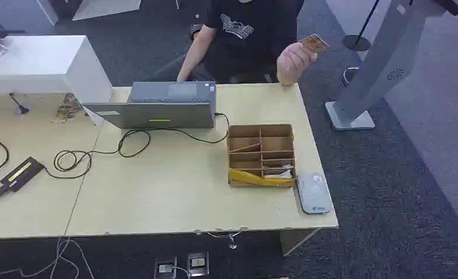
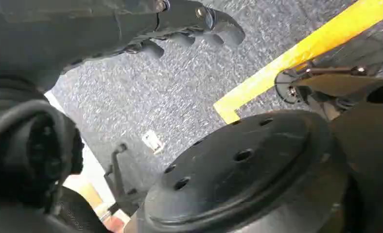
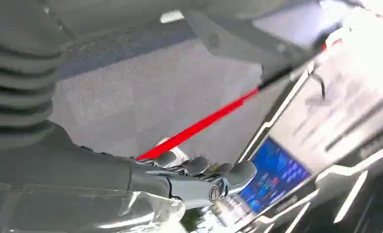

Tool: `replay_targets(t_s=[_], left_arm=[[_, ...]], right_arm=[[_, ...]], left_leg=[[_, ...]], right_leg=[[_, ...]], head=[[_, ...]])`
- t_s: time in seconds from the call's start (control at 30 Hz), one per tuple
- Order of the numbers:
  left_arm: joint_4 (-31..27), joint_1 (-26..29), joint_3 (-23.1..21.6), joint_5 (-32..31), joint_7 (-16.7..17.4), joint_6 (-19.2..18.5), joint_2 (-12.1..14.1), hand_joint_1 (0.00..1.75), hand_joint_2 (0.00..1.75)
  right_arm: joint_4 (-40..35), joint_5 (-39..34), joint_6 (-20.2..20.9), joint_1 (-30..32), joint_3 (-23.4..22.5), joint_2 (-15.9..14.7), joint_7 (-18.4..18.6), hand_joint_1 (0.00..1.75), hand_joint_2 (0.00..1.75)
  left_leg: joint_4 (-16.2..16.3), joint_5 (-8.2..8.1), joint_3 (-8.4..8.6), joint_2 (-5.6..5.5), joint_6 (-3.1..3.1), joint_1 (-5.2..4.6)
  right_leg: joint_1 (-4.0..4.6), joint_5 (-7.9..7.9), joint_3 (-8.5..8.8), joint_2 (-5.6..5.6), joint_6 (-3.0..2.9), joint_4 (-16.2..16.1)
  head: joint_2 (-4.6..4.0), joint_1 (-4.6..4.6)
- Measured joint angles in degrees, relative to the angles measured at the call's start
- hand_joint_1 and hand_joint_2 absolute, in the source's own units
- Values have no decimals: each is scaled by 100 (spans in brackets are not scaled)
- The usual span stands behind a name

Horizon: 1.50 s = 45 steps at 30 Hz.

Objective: Pass the card to the sensor for recognition and then transmit it.

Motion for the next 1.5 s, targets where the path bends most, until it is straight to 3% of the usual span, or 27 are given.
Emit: replay_targets(t_s=[0.03,0.07,0.1,0.13,0.2,0.43,0.83,1.1,1.13,1.5], left_arm=[[0,-1,0,-2,-2,0,0,0,0],[0,-35,0,-48,-52,0,0,0,0],[-4,-117,-2,-70,-70,0,0,0,0],[-4,-165,-2,-87,-83,0,-2,0,0],[-4,-186,-4,-127,-92,0,-4,0,0],[-4,-247,-109,-262,-92,0,-20,0,0],[-37,-289,-153,-352,-85,0,-28,0,0],[-63,-325,-238,-374,-48,0,-37,0,0],[-63,-325,-240,-374,-48,0,-37,0,0],[-68,-333,-243,-302,-35,0,-39,0,0]], right_arm=[[-16,33,44,-11,22,0,18,0,175],[-366,772,1025,-337,462,0,394,0,175],[-447,1738,1958,-1162,1492,22,770,0,175],[-402,2308,1967,-1492,2134,79,870,0,175],[-318,2644,1958,-1686,2610,129,943,0,175],[-139,3242,1960,-1857,3741,245,1096,0,175],[235,3584,1982,-1869,4472,437,1128,0,175],[608,3664,1938,-1937,4692,599,888,0,175],[628,3671,1936,-1951,4725,621,875,169,175],[1262,3684,1588,-2283,4983,962,440,175,175]], left_leg=[[0,0,1,0,0,0],[0,1,3,3,-1,2],[0,9,-1,-7,2,5],[0,12,-3,-24,1,6],[1,15,-6,-32,-1,7],[1,13,-15,-34,-2,8],[1,14,-13,-32,-2,10],[1,13,-15,-32,-2,10],[1,13,-15,-32,-2,10],[1,14,-14,-29,-2,11]], right_leg=[[0,0,0,0,0,0],[3,0,0,3,0,1],[5,2,-3,-3,-1,2],[6,1,-2,-20,-2,2],[6,1,-3,-27,-2,2],[6,0,-13,-31,-3,1],[8,0,-14,-28,-3,0],[8,0,-14,-29,-3,0],[8,0,-14,-29,-3,0],[9,0,-14,-26,-3,1]], head=[[0,0],[0,-5],[0,0],[0,2],[0,2],[0,0],[0,2],[0,2],[0,0],[0,-2]])
